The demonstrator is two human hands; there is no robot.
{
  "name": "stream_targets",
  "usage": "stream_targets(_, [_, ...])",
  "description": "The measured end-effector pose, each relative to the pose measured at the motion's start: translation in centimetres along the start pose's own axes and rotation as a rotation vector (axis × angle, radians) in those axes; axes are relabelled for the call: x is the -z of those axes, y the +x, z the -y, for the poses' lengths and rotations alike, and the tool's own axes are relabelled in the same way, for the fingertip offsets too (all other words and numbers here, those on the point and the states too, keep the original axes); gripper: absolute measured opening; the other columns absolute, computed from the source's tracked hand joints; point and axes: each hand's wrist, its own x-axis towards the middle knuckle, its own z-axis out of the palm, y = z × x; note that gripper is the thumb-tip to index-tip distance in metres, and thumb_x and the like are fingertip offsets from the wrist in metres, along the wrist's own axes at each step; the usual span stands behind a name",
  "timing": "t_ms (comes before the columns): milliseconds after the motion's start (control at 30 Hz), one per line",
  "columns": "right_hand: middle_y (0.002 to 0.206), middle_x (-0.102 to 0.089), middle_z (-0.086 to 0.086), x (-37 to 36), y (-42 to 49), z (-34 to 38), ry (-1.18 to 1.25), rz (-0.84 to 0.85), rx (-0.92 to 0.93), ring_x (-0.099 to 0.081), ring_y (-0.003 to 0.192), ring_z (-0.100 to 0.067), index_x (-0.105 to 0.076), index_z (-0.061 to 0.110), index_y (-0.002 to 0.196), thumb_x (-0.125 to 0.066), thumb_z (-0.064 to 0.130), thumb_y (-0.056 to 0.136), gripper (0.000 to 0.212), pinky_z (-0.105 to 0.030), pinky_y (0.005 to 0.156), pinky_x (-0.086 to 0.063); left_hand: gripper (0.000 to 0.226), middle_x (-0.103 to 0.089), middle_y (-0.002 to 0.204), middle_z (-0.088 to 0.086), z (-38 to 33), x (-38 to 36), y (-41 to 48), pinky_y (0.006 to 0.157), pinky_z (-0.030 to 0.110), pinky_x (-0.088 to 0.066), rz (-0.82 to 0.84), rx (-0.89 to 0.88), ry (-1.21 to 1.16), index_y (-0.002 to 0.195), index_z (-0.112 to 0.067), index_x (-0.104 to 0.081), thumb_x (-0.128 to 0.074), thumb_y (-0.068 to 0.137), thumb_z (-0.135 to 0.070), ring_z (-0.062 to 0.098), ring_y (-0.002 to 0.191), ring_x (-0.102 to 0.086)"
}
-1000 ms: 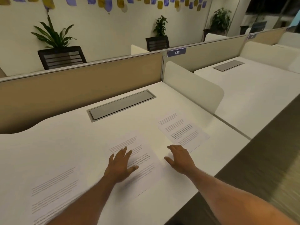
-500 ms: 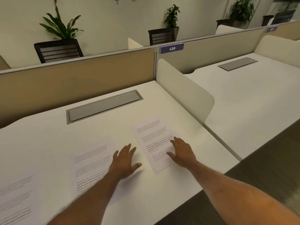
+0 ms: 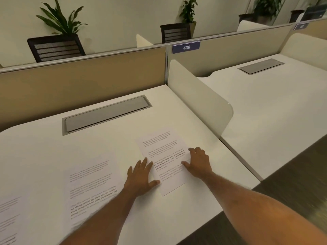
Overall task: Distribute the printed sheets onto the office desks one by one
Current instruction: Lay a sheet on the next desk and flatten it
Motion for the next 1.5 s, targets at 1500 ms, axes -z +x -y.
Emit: stream_targets(1500, [0.111, -0.071, -0.010, 3.3, -0.1, -1.4, 0.767, 0.034, -0.287, -0.069, 0.096, -0.028, -0.067, 0.010, 0.108, -0.077, 0.017, 0.080, 0.030, -0.044, 0.089, -0.057, 0.096, 0.003, 0.166, -0.006, 0.5, -0.1, 1.3, 0.121, 0.050, -0.007, -0.006, -0.096, 0.000, 0.156, -0.027, -0.011, -0.045, 0.081, -0.076, 0.019, 0.152, 0.001])
